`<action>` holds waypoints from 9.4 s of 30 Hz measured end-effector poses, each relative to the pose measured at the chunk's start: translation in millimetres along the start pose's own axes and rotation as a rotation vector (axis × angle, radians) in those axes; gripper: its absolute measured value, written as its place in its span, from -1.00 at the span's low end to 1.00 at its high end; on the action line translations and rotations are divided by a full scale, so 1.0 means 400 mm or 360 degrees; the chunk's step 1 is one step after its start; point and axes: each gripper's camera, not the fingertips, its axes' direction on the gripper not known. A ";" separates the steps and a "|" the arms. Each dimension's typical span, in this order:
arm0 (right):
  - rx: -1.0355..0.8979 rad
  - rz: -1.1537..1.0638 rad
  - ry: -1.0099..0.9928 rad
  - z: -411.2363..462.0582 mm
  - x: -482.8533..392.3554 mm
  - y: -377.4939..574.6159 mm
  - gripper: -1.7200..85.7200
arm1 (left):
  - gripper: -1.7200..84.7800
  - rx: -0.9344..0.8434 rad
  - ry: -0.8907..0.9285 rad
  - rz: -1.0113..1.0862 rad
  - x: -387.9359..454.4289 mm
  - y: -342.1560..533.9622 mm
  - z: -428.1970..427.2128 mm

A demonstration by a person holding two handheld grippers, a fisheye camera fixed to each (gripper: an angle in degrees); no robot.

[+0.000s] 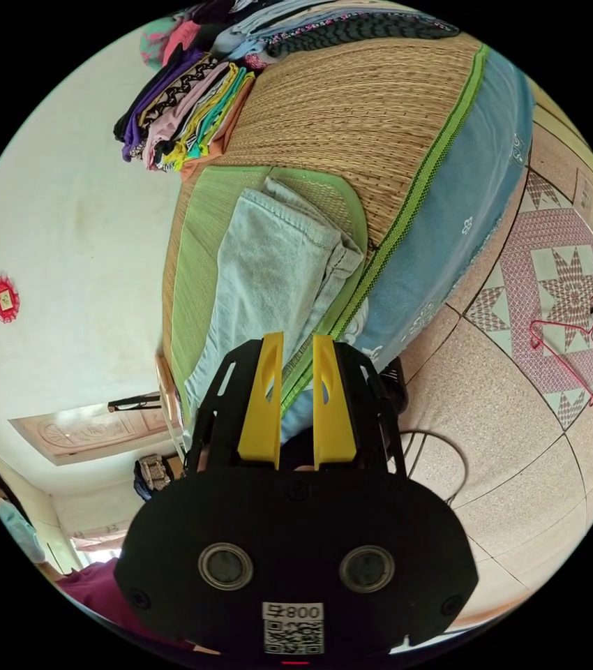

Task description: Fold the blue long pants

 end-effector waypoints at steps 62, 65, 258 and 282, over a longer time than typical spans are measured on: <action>0.0160 -0.0571 -0.0108 -0.170 -0.468 0.003 -0.96 | -0.94 0.0130 0.0066 0.0615 0.263 -0.397 -0.119; 0.0193 -0.0751 -0.0166 -0.156 -0.664 -0.111 -0.96 | -0.94 0.0156 -0.0026 0.0767 0.411 -0.562 -0.078; 0.0119 -0.1334 0.0631 0.379 -0.986 -0.340 -0.84 | -0.94 -0.0426 -0.1227 0.1397 1.034 -0.841 0.550; 0.0078 -0.1040 0.0925 0.169 -0.636 -0.124 -0.83 | -0.89 -0.0691 -0.1409 0.1468 1.069 -0.728 0.636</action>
